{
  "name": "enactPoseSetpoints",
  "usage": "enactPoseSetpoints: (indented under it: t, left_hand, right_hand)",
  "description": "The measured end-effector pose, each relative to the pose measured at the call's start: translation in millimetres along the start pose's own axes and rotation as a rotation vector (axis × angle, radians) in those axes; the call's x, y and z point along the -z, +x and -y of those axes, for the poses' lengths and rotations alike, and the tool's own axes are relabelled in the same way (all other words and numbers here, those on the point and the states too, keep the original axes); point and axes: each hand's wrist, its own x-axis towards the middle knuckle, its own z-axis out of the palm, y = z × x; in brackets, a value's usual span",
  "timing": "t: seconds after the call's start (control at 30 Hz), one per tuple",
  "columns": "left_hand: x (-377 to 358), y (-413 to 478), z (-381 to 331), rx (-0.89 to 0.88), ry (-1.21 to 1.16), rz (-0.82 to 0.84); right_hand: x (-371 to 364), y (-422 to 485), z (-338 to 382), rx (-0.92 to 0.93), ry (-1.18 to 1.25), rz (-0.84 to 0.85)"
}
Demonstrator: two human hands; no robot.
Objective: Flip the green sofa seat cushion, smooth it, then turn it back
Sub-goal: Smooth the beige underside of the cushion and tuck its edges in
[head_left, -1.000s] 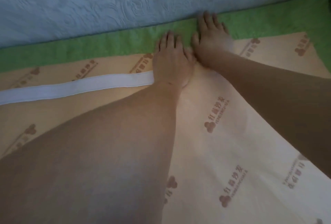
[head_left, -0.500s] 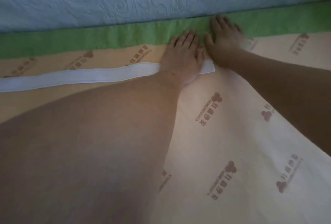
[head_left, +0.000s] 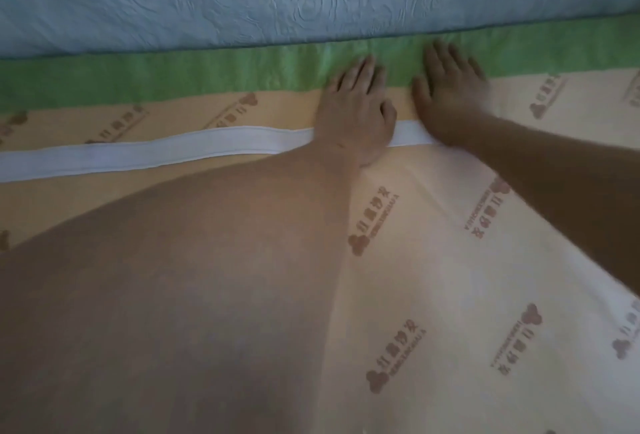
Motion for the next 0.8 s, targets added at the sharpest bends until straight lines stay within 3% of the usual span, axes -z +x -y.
enactPoseSetpoints:
  t: [0.03,0.13,0.17,0.27,0.3,0.4,0.53,0.63,0.73,0.8]
  left_hand:
    - [0.7,-5.0,8.8,0.015,-0.009,0.004]
    - [3.0,-14.2,42.5,0.092,-0.038,0.005]
    - [3.9,-16.9,50.1,0.109,-0.029,0.007]
    - [5.6,-22.1,54.5,0.098,0.005,0.014]
    - [5.7,-22.3,53.9,0.101,0.014,0.011]
    - [5.3,-23.4,55.9,0.111,0.022,0.022]
    - [9.1,-24.1,61.8,0.058,0.043,0.041]
    - [18.9,-31.0,86.1,0.018,0.116,0.082]
    - [24.5,-44.6,106.6,0.054,0.143,0.057]
    - [27.2,-48.6,113.7,0.085,0.144,0.068]
  right_hand:
    - [3.2,3.7,1.2,-0.016,0.020,0.012]
    - [27.7,15.7,16.2,-0.130,0.061,-0.232]
    - [24.8,14.7,20.0,-0.112,0.067,-0.229]
    - [2.7,9.0,26.1,-0.028,0.053,0.049]
    - [0.6,12.4,30.0,-0.054,0.072,0.054]
    - [6.6,17.4,57.0,-0.112,0.115,-0.136]
    - [-1.6,21.0,80.6,-0.033,0.172,0.031]
    - [10.4,19.7,99.1,-0.012,0.185,-0.188]
    - [-4.8,8.5,107.0,0.070,0.137,-0.005]
    - [1.5,13.4,117.9,0.009,0.221,-0.015]
